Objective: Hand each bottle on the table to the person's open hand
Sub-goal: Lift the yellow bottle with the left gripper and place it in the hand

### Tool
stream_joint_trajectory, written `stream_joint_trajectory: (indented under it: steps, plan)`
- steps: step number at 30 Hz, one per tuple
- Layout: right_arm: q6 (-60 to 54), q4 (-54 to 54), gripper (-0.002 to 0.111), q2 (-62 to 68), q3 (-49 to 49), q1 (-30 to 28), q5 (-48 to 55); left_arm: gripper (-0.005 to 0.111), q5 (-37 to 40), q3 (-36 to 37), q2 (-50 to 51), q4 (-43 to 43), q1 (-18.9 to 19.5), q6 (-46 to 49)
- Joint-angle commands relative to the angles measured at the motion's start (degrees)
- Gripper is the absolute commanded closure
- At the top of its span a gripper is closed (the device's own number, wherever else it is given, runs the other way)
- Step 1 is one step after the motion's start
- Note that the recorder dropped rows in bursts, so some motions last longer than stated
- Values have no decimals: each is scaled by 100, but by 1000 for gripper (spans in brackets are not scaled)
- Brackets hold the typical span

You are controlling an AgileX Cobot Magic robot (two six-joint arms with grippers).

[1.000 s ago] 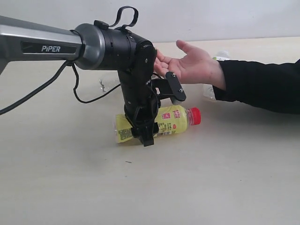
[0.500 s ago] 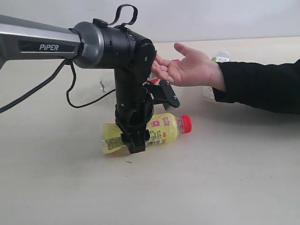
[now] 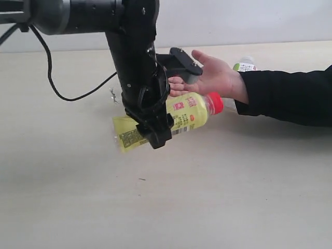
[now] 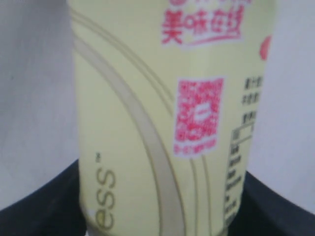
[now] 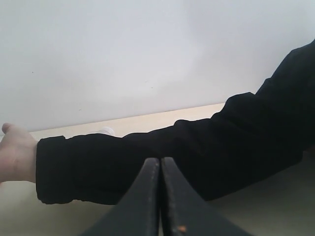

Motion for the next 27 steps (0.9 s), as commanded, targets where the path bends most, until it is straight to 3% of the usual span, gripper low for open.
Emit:
stream_joint_trajectory:
  steps: [1,5,12,21,27]
  plan:
    - [-22,1,108,-30,32,-20,-72,107,-378,12,-453,-705,-18,-110]
    - [-22,1,108,-30,32,-20,-72,107,-910,12,-754,-1443,-18,-576]
    - [-22,1,108,-30,32,-20,-72,107,-2185,-25,-942,-1731,-18,-3375]
    - [-22,1,108,-30,32,-20,-72,107,-2270,-744,-520,-1138,-5,-4651]
    - [-22,1,108,-30,32,-20,5,107,-1816,-1492,-71,-56,-5,-5951]
